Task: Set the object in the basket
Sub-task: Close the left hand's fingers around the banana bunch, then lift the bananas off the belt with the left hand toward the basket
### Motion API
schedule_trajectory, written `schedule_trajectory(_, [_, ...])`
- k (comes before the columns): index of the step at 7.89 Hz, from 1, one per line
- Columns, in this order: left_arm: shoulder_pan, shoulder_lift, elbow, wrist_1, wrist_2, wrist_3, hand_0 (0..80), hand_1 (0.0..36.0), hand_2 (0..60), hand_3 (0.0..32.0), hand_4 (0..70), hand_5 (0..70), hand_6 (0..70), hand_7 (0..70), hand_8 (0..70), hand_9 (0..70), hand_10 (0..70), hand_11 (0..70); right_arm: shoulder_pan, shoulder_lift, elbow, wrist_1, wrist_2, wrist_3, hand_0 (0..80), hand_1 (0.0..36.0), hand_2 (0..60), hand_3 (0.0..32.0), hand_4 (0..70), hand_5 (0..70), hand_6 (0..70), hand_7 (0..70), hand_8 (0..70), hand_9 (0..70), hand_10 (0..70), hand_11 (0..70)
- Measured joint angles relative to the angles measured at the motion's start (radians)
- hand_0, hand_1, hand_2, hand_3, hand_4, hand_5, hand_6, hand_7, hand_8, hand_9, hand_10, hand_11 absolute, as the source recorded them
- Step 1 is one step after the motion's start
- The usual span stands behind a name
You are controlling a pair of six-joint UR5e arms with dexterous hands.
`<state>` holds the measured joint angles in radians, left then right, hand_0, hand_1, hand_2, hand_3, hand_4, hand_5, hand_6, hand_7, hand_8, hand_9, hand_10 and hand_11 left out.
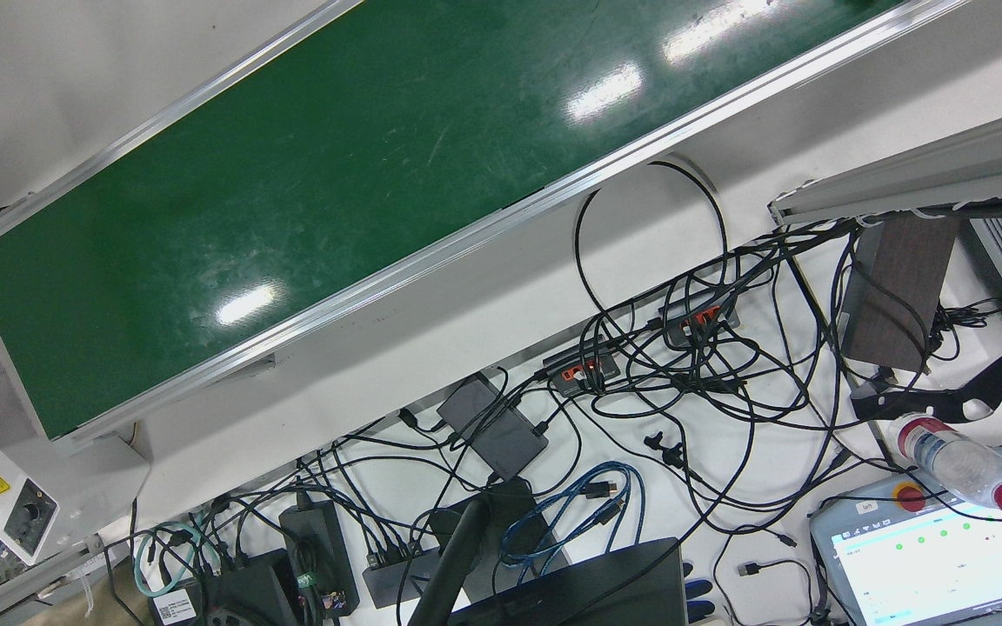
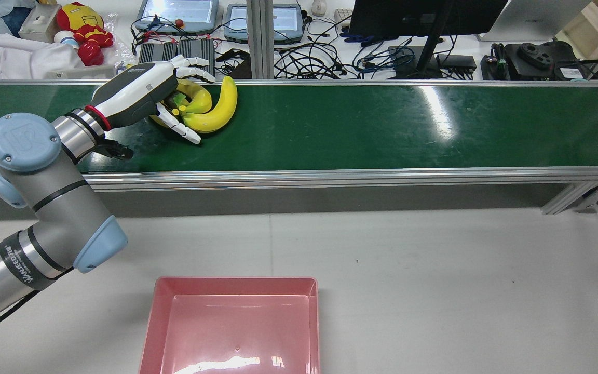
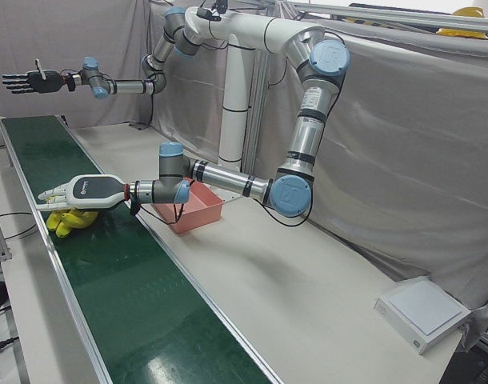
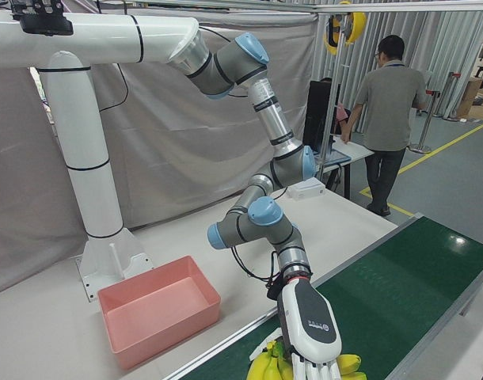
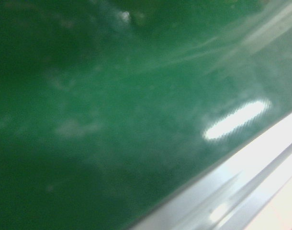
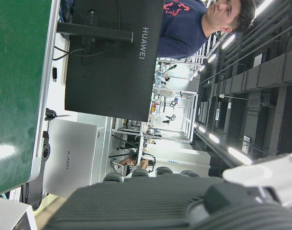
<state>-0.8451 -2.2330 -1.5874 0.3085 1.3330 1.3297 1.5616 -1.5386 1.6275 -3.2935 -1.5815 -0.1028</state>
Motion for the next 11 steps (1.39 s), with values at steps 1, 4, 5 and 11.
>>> schedule_trajectory(1, [-0.001,0.0,-0.003,0.002,0.0,0.005,48.0,4.4,1.7,0.0,44.1,70.0,39.1,62.1,44.2,62.3,27.1,39.1,0.0,0.0,0.0,0.0,0.0,0.0,0.0,0.0,0.0,0.0,0.0,0.0,0.0,0.0,0.0,0.0,0.0,0.0])
schedule_trajectory(4, [-0.001,0.001,-0.007,0.004,0.0,0.011,56.8,27.0,60.0,0.0,48.6,70.0,63.3,70.0,64.6,70.0,41.6,59.2,0.0,0.0,0.0,0.0,0.0,0.0,0.0,0.0,0.0,0.0,0.0,0.0,0.0,0.0,0.0,0.0,0.0,0.0])
schedule_trajectory(5, [-0.001,0.001,-0.008,0.004,-0.001,0.011,57.2,35.3,60.0,0.0,55.9,70.0,70.0,70.0,70.0,70.0,45.9,65.8,0.0,0.0,0.0,0.0,0.0,0.0,0.0,0.0,0.0,0.0,0.0,0.0,0.0,0.0,0.0,0.0,0.0,0.0])
schedule_trajectory(11, [-0.01,0.007,-0.196,0.089,0.0,0.011,59.0,36.0,60.0,0.0,59.1,70.0,70.0,70.0,70.0,70.0,48.0,69.1,0.0,0.0,0.0,0.0,0.0,0.0,0.0,0.0,0.0,0.0,0.0,0.0,0.0,0.0,0.0,0.0,0.0,0.0])
